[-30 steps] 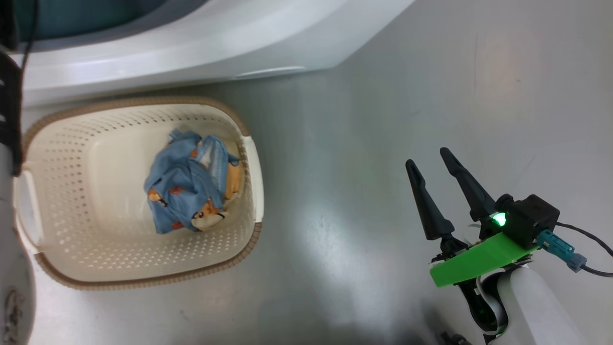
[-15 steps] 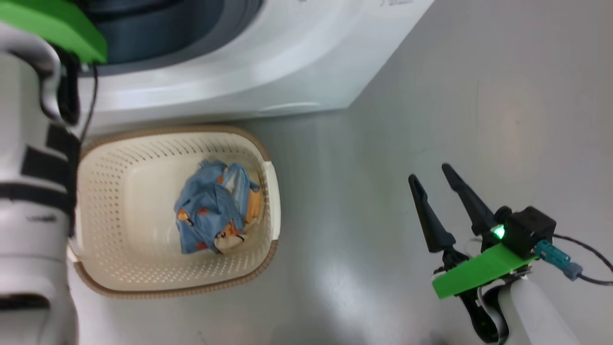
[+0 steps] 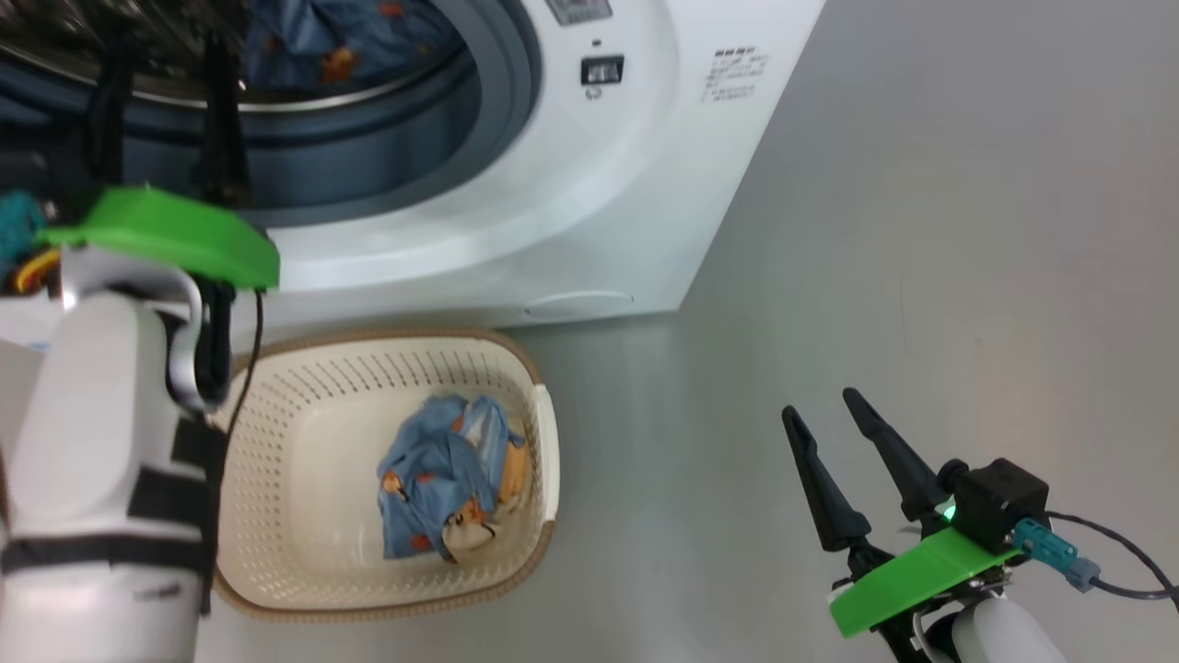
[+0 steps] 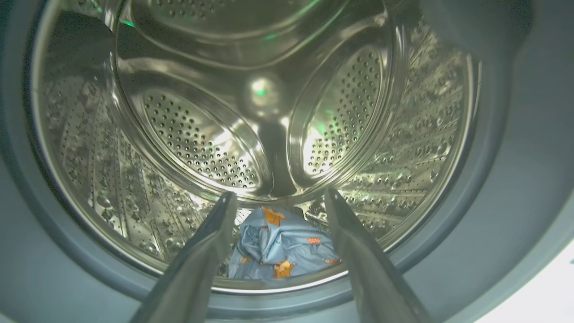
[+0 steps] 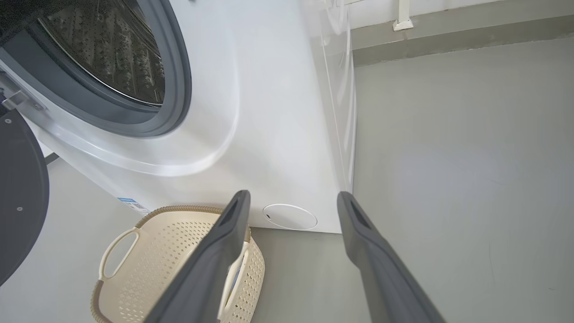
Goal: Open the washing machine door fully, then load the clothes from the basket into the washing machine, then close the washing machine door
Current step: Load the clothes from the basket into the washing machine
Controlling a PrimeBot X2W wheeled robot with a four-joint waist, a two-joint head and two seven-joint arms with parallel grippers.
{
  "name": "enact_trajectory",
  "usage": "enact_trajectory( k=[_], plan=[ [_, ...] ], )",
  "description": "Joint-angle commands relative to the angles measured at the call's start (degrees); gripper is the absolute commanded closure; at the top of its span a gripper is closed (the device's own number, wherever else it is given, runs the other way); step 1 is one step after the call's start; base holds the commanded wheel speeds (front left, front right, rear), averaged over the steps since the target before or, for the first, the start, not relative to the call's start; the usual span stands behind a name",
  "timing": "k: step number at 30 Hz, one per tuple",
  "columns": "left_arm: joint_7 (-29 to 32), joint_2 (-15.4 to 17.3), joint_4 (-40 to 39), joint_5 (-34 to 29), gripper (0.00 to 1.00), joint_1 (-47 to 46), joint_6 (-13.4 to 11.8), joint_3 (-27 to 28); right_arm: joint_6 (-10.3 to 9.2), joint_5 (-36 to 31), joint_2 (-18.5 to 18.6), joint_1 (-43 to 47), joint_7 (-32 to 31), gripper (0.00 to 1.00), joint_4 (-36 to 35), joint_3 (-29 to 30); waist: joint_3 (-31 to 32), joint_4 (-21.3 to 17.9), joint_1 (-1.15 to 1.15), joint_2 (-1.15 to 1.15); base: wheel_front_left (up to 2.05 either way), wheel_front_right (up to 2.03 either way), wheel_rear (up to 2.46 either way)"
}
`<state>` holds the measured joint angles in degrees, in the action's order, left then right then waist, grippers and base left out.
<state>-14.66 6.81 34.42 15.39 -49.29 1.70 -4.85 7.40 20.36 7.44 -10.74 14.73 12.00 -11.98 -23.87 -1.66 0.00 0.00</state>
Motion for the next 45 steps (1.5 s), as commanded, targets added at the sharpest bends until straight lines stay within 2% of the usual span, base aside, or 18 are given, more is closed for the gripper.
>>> enact_trajectory(
  k=[1, 13, 19, 28, 33, 45],
  plan=[
    [-0.33, 2.49, -4.33, -0.67, 0.00, 2.68, -0.59, 1.42, 0.09, -0.06, -0.18, 1.61, 0.27, 0.00, -1.05, -1.39, 3.68, 0.67, 0.00, 0.00, 0.00, 0.00, 0.00],
    [0.06, 3.65, -25.19, -0.89, 0.00, 27.78, -3.63, 3.55, 0.09, -0.37, -0.69, 5.25, 0.27, 0.00, -1.18, -1.03, 11.65, 0.71, 0.00, 0.00, 0.00, 0.00, 0.00],
    [1.30, 2.45, -32.12, -0.30, 0.00, 38.82, -6.32, 4.32, 0.09, 0.06, -0.61, 7.08, 0.27, 0.00, -0.90, -0.63, 14.97, 1.00, 0.00, 0.00, 0.00, 0.00, 0.00],
    [0.83, 1.64, -36.63, -0.34, 0.00, 49.86, -8.85, 5.73, 0.09, -0.02, -0.22, 8.59, 0.27, 0.00, -1.07, -0.53, 17.24, 1.04, 0.00, 0.00, 0.00, 0.00, 0.00],
    [0.37, 2.03, -37.81, -2.09, 0.00, 54.41, -9.50, 5.32, 0.09, -0.32, -0.11, 9.38, 0.27, 0.00, -1.74, -0.09, 18.28, 1.06, 0.00, 0.00, 0.00, 0.00, 0.00],
    [-0.29, -0.78, -37.57, -1.64, 0.00, 61.68, -9.83, 5.05, 0.09, -1.58, 0.24, 10.85, 0.27, 0.00, -3.31, 0.83, 20.52, 0.65, 0.00, 0.00, 0.00, 0.00, 0.00]
  ],
)
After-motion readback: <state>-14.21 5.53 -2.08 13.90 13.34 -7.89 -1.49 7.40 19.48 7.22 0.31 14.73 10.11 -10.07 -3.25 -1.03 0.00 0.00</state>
